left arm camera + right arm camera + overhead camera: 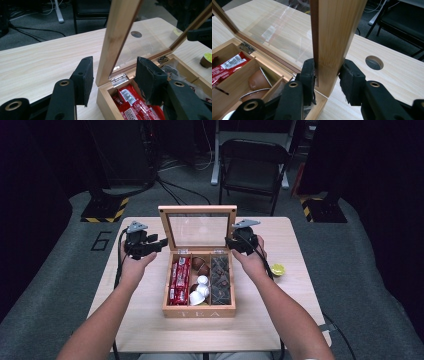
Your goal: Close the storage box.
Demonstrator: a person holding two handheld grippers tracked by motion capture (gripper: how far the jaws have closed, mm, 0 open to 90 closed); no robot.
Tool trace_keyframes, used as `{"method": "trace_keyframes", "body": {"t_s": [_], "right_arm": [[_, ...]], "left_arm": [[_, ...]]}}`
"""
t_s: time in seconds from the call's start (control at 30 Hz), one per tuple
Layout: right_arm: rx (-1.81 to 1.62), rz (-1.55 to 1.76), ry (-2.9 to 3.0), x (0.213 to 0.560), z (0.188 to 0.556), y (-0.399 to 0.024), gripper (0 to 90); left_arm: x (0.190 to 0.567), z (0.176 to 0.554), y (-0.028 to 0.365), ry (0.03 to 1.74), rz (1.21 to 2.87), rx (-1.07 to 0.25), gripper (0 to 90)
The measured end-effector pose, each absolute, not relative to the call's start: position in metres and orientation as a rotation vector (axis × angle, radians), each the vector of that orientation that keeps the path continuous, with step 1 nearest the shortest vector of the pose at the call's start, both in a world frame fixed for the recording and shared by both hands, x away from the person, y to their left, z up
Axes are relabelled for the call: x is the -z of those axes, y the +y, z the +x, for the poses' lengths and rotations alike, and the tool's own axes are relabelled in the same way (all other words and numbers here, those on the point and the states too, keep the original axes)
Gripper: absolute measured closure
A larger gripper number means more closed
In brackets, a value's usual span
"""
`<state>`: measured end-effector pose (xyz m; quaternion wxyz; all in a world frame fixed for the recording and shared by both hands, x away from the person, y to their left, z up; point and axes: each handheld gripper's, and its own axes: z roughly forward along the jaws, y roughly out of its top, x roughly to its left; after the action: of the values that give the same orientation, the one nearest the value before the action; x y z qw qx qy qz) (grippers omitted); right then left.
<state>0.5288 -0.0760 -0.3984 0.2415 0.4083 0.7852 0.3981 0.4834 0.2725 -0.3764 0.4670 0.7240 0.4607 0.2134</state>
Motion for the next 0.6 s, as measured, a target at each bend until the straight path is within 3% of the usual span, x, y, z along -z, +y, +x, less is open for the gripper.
{"method": "trace_keyframes", "body": {"t_s": [0.27,0.6], "right_arm": [[-1.144,1.137,2.139,0.399,0.518,-0.077,58.6],[-1.196,1.109,2.151,0.397,0.499,-0.084,55.0]], "left_arm": [[0.362,0.477,0.265,1.069,1.78,-0.522,48.9],[0.348,0.462,0.265,1.033,1.747,-0.485,58.6]]}}
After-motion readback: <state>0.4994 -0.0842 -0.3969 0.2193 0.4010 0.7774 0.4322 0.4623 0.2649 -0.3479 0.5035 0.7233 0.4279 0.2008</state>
